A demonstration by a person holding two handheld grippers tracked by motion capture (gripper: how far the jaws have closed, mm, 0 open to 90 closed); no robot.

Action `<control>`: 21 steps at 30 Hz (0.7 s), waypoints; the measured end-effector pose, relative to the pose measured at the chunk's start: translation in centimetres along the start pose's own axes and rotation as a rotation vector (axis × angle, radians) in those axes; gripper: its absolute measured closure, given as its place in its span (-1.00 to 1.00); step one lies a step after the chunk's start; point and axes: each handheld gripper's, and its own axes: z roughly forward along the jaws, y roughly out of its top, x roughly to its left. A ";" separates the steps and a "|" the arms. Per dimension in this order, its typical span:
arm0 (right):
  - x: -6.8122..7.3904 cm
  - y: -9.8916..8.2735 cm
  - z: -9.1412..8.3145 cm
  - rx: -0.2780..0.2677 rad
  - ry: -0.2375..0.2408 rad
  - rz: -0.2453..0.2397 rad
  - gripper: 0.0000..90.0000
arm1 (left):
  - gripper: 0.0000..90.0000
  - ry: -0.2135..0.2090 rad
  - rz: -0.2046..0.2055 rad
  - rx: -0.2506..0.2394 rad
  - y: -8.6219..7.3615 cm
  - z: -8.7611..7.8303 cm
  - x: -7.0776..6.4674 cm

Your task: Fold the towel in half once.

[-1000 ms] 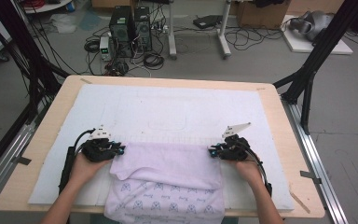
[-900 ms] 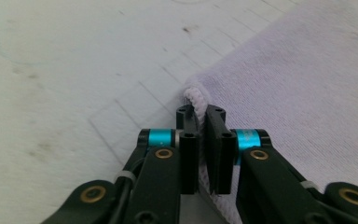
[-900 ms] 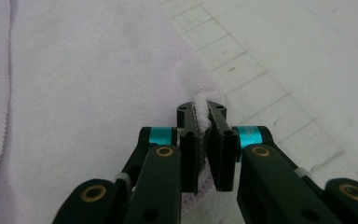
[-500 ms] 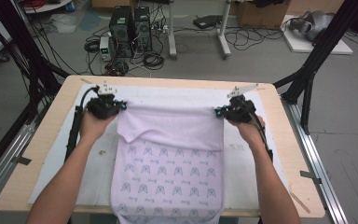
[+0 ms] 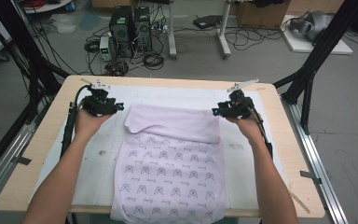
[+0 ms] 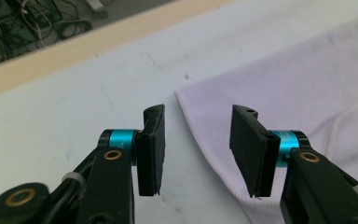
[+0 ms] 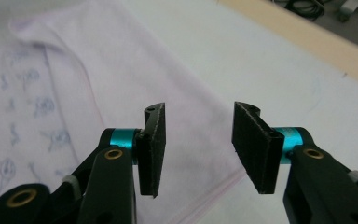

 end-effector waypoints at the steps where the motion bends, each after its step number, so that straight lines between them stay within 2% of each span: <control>1: 0.2 -0.6 0.2 -0.005 0.014 0.009 0.19 | 0.22 -0.024 -0.008 -0.017 -0.6 0.0 -0.2; 4: 1.0 -2.0 0.8 0.006 0.038 0.011 0.18 | 0.20 -0.086 -0.008 -0.018 -1.7 0.0 -1.1; 5: 1.3 -2.3 1.0 0.018 0.045 0.000 0.18 | 0.18 -0.117 0.017 0.010 -1.9 0.0 -1.6; 7: 2.0 -2.9 1.3 0.018 0.070 -0.003 0.17 | 0.15 -0.130 0.038 -0.009 -2.3 -0.1 -2.5; 9: 2.6 -3.3 1.7 0.022 0.083 -0.011 0.17 | 0.15 -0.158 0.046 -0.005 -2.6 -0.1 -3.2; 12: 3.1 -3.8 2.1 0.039 0.085 -0.019 0.16 | 0.14 -0.177 0.067 0.013 -3.4 0.1 -3.8; 18: 3.6 -4.7 2.3 0.044 0.079 -0.024 0.15 | 0.11 -0.213 0.069 0.027 -4.3 0.9 -4.4; 21: 3.7 -5.0 2.3 0.049 0.073 -0.024 0.15 | 0.09 -0.199 0.093 0.056 -4.4 1.5 -4.8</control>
